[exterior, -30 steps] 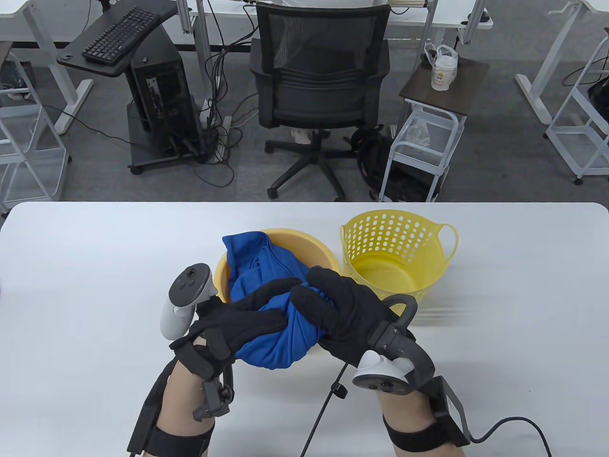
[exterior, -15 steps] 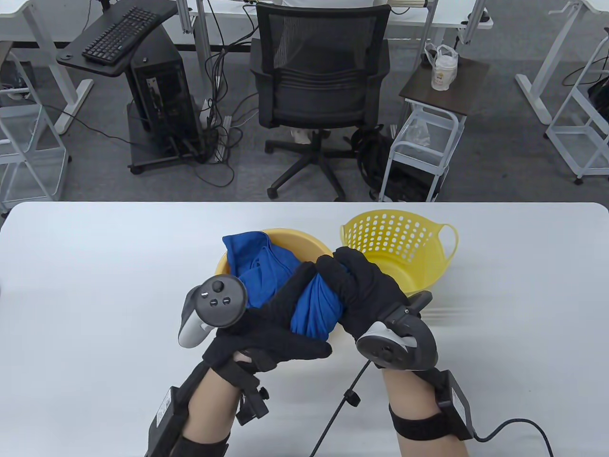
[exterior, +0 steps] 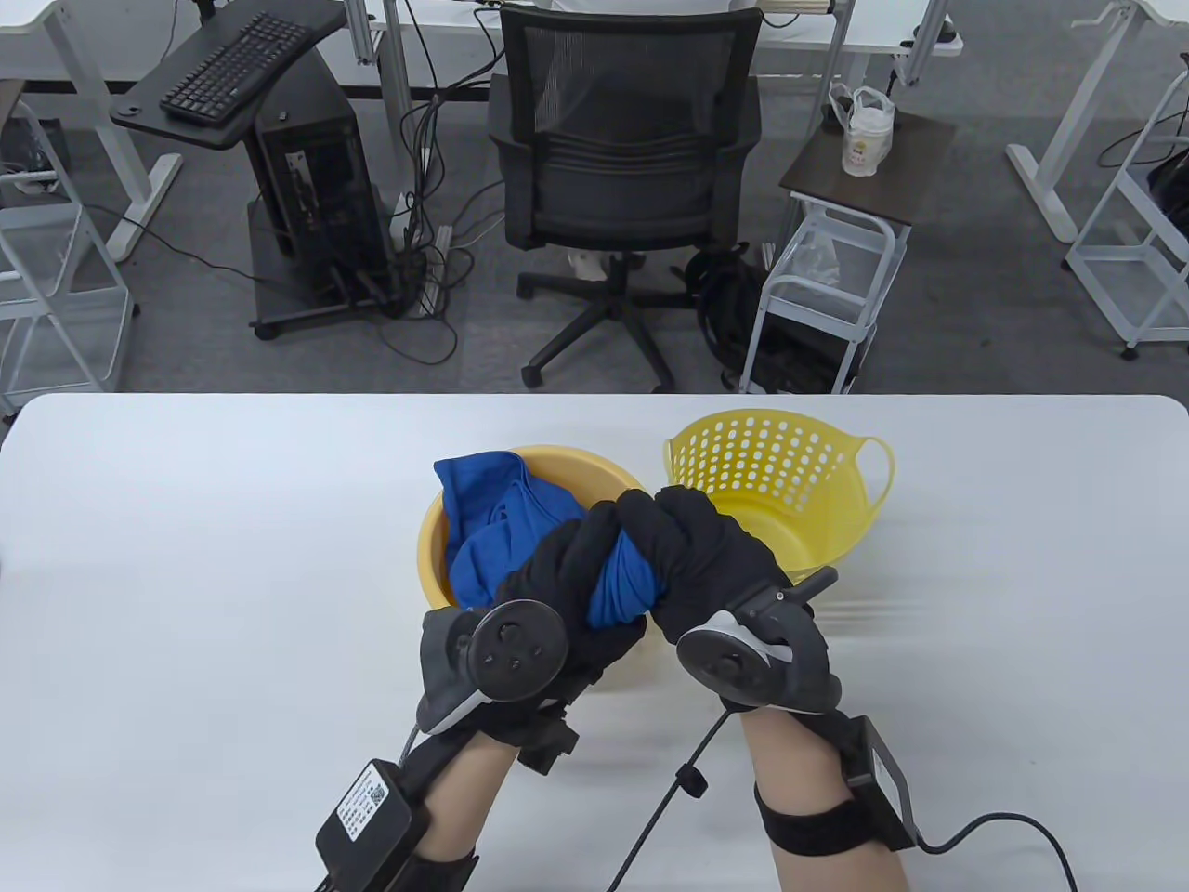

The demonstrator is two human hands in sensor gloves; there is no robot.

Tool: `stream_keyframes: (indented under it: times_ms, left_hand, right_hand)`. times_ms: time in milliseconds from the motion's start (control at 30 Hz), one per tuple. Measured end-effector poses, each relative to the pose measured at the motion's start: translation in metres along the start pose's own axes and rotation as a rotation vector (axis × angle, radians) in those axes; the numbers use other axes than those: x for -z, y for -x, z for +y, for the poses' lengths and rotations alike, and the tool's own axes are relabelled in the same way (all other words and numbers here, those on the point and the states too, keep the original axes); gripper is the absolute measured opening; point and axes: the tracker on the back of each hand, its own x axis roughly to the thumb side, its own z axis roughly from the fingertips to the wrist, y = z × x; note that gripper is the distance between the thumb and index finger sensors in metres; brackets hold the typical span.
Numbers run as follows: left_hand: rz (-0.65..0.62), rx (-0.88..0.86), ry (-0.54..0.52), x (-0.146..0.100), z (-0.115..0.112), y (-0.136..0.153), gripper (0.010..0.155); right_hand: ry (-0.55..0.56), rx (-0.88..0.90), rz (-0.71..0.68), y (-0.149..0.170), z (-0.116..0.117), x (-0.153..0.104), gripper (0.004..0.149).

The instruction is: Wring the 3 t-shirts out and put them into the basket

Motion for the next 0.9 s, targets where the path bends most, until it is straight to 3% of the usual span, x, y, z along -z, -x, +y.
stream_keyframes:
  times_ms: [167,433,633,900]
  left_hand:
    - [-0.052,-0.038,-0.041,-0.002,0.007,0.016,0.109]
    - [-0.044,0.227,-0.180,-0.011,0.020,-0.010,0.104]
    - [-0.041,0.214,-0.159,-0.009,0.015,-0.006,0.104]
    - [-0.040,0.247,-0.191,-0.011,0.014,-0.017,0.103]
  right_hand:
    - [0.044,-0.011,0.014,-0.016,0.000,0.001,0.097]
    - [0.075,0.162,0.129,-0.009,-0.001,0.001,0.097]
    - [-0.003,0.205,0.188,-0.008,0.003,0.003,0.097]
    - [-0.005,0.217,0.207,-0.004,-0.002,0.004,0.097]
